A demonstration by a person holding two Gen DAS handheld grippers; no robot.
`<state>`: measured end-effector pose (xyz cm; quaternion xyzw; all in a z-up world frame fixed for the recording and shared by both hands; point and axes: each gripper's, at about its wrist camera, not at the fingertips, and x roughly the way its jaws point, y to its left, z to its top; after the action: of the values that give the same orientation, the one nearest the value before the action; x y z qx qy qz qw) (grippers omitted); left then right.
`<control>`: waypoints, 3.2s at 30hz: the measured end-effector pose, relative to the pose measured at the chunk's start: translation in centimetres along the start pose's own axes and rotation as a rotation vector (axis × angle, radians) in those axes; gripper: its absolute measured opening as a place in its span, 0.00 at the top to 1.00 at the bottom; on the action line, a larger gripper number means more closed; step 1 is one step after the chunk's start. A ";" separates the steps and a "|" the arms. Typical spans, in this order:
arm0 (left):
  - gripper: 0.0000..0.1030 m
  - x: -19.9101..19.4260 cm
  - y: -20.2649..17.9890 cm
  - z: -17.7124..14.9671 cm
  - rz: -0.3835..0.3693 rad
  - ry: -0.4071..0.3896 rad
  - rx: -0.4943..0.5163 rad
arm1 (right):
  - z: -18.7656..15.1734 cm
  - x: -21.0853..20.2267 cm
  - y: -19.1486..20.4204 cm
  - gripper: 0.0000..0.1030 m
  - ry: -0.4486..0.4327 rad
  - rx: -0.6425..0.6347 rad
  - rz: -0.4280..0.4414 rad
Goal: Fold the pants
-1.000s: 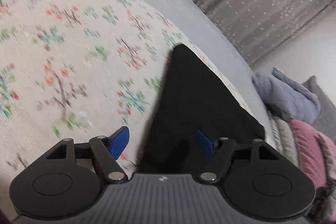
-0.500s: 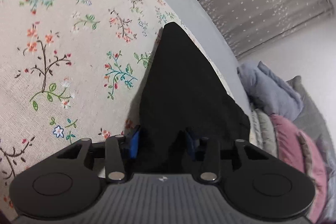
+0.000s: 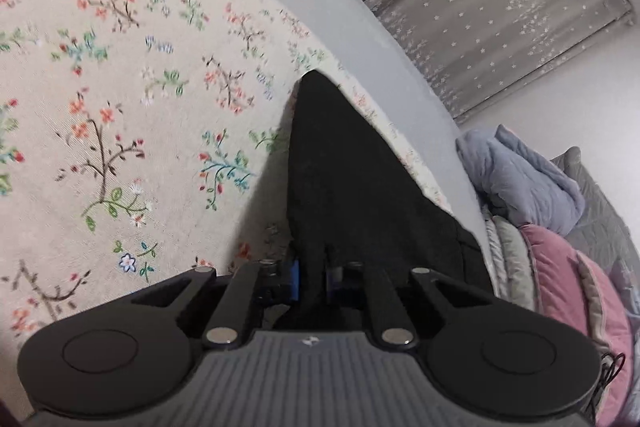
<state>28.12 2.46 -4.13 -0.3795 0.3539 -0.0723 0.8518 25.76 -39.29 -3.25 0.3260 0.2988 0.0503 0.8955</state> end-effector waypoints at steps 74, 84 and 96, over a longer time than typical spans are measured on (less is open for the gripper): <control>0.75 -10.7 4.0 -9.8 0.135 0.143 0.299 | -16.7 -12.0 7.9 0.84 -0.163 -0.260 -0.319; 0.67 -12.2 5.2 -7.1 0.112 0.142 0.187 | -21.4 -10.1 21.1 0.85 -0.314 -0.870 -0.396; 0.66 -14.8 8.6 -1.7 0.126 0.030 0.056 | -33.4 -0.9 28.7 0.89 -0.104 -1.295 -0.269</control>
<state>14.82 13.30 -2.85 -0.3314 0.3875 -0.0338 0.8596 9.02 1.43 -5.49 -0.3163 0.2026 0.0915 0.9223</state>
